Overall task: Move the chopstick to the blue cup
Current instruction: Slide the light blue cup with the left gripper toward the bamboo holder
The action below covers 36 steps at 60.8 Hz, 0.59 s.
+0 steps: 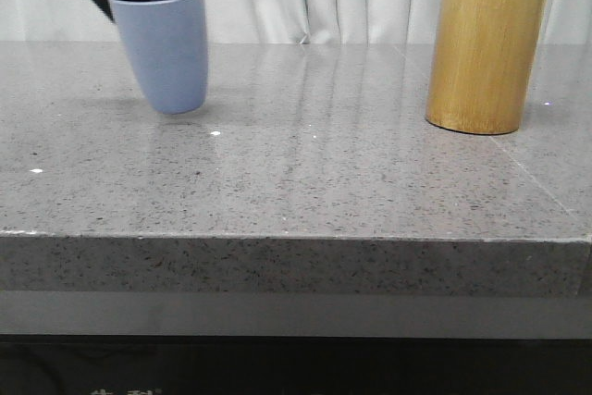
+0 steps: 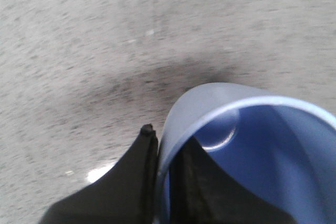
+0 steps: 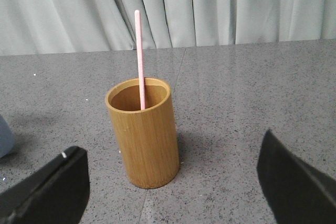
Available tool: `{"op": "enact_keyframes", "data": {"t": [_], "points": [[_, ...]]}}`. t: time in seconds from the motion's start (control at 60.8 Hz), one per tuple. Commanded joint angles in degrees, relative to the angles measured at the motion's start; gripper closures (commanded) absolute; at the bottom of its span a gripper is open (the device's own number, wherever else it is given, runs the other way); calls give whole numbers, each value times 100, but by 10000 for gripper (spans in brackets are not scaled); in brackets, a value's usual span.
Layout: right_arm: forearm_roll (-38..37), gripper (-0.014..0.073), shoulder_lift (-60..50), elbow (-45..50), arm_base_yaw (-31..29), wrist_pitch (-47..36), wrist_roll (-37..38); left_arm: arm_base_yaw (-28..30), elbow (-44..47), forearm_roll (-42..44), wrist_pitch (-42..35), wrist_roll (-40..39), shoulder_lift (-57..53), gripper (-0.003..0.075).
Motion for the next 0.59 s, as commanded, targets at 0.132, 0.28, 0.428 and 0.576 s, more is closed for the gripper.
{"op": "enact_keyframes", "data": {"t": [0.132, 0.28, 0.428, 0.576], "points": [[5, -61, 53, -189, -14, -492, -50, -691, -601, -187, -171, 24, -235, 739], [5, -61, 53, -189, -14, -492, -50, -1009, -895, -391, -237, 27, 49, 739], [5, -61, 53, -189, -14, -492, -50, -1145, -1287, -520, -150, 27, 431, 739], [5, -61, 53, -189, -14, -486, -50, -1170, -1516, -548, -123, 27, 640, 739]]}}
